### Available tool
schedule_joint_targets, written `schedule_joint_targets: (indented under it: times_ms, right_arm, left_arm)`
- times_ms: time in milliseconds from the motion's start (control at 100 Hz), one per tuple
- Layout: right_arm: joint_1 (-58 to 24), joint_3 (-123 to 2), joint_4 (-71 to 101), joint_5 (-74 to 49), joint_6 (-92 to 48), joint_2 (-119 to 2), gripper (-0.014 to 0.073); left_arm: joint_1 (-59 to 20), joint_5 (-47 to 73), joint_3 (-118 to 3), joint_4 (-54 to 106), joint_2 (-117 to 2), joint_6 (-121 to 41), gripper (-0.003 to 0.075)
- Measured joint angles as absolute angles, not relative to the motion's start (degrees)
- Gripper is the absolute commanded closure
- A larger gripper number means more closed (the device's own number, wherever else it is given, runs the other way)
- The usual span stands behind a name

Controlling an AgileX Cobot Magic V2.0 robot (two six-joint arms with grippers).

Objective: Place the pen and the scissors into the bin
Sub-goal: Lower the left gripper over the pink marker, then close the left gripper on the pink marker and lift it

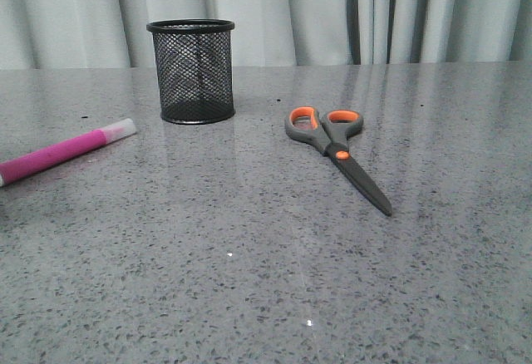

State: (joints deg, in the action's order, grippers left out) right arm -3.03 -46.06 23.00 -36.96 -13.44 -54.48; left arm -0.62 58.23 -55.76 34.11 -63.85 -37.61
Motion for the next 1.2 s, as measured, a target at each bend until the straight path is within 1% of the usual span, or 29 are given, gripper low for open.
schedule_joint_targets:
  times_ms: [120,390,650,960,1200]
  right_arm:
    - [-3.03,-46.06,23.0,-37.09,-13.53,-54.48,0.0274]
    - [-3.03,-46.06,23.0,-37.21,-13.77,-54.52,0.0274]
    - [-3.03,-46.06,23.0,-37.21,-13.77,-54.52,0.0274]
    - [-3.03,-46.06,23.0,-37.32,-13.77,-54.52,0.0274]
    - [-3.03,-46.06,23.0,-37.32,-13.77,-54.52,0.0274]
  left_arm:
    - [-2.63,59.84,-60.02,32.33,-69.37,-39.71,0.0402]
    - [-10.07,60.49,-67.73,21.87,-81.35,-40.11,0.0402]
    - [-11.67,60.49,-72.62,18.31,-90.67,-38.52,0.0402]
    - [-12.16,60.39,-74.09,19.56,-95.65,-38.38,0.0402]
    - [-14.54,58.78,-74.11,17.89,-97.8,-37.96,0.0402]
